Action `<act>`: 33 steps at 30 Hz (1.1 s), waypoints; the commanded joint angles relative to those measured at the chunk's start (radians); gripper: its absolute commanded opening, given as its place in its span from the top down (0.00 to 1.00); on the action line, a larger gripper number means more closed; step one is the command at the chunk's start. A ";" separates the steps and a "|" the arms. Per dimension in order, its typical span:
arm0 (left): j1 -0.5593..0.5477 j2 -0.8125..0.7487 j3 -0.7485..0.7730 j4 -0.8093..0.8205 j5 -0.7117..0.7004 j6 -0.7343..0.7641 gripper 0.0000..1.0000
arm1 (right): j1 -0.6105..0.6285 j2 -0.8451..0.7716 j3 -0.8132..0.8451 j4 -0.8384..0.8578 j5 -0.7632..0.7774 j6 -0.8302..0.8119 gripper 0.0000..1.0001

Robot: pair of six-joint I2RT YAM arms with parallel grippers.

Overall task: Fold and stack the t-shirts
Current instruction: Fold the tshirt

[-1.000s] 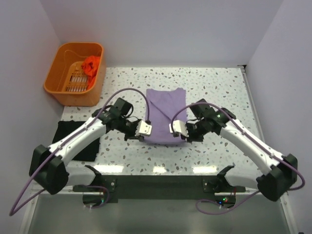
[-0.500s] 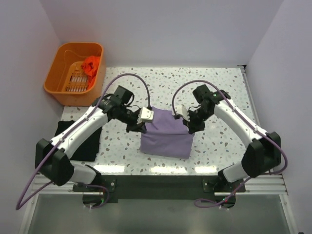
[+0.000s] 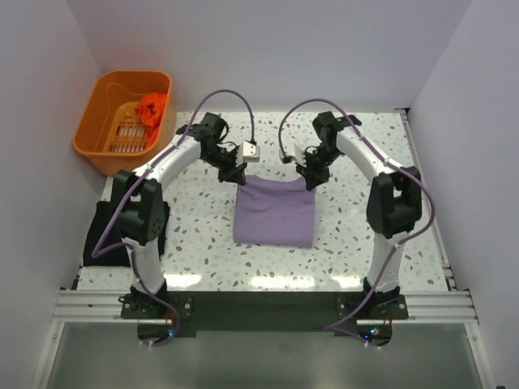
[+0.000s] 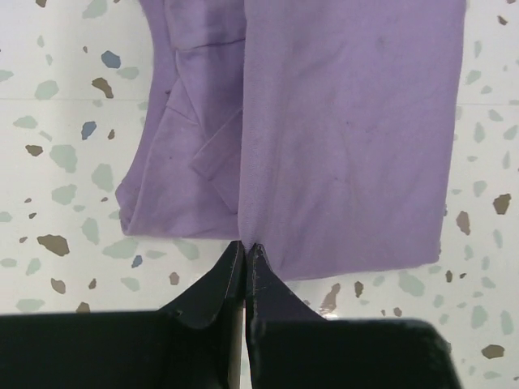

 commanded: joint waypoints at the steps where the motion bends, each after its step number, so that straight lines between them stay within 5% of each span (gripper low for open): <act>1: 0.016 0.072 0.105 0.043 0.016 0.028 1.00 | -0.018 0.129 0.127 -0.025 -0.020 -0.048 1.00; 12: 0.028 0.290 0.108 0.196 -0.046 -0.072 1.00 | -0.038 0.412 0.335 0.031 0.010 -0.011 1.00; 19: 0.027 0.198 -0.108 0.230 -0.012 -0.089 1.00 | -0.004 0.309 0.118 0.091 -0.009 0.040 1.00; 25: 0.025 -0.030 -0.312 0.210 0.066 -0.080 1.00 | 0.066 0.087 -0.202 0.109 -0.111 0.124 1.00; 28: 0.024 -0.133 -0.361 0.199 0.114 -0.089 0.79 | 0.069 0.018 -0.237 0.110 -0.184 0.224 0.72; 29: 0.019 -0.153 -0.367 0.204 0.131 -0.095 0.69 | 0.054 0.016 -0.223 0.099 -0.197 0.270 0.68; 33: -0.031 -0.213 -0.366 0.274 0.132 -0.107 0.58 | -0.016 0.059 -0.120 0.054 -0.328 0.420 0.59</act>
